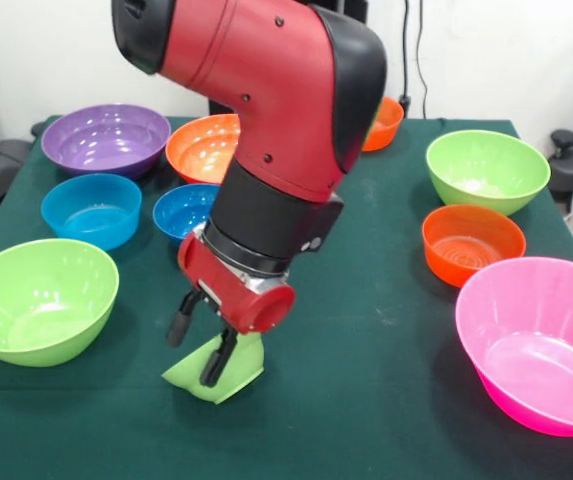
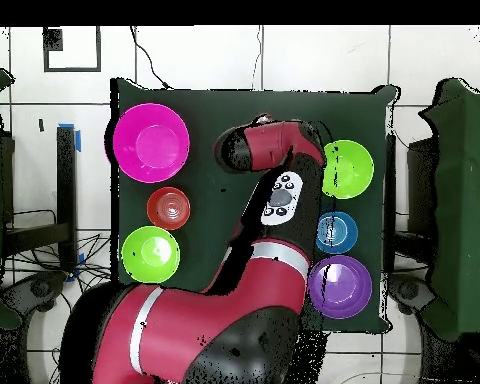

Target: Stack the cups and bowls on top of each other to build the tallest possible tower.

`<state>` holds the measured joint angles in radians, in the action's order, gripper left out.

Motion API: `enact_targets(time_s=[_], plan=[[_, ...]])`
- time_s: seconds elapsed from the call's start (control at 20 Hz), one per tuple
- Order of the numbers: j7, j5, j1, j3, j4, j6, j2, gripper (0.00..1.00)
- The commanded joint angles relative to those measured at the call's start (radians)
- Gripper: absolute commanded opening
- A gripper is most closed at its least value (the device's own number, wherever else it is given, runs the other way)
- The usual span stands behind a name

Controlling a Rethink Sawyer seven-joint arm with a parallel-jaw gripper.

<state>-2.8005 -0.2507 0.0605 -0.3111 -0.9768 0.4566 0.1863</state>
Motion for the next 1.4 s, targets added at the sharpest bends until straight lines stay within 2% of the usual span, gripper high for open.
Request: enact_targets(time_s=[0.05, 1.15, 1.2, 1.4], plan=[[-0.054, 0.045, -0.031, 0.049, 0.039, 0.107, -0.04, 1.0], [-0.132, 0.189, -0.058, -0.02, 0.046, 0.112, -0.079, 1.0], [-0.145, 0.211, -0.066, -0.037, 0.05, 0.112, -0.088, 0.0], [-0.179, 0.244, -0.071, -0.054, 0.075, 0.135, -0.11, 0.0]])
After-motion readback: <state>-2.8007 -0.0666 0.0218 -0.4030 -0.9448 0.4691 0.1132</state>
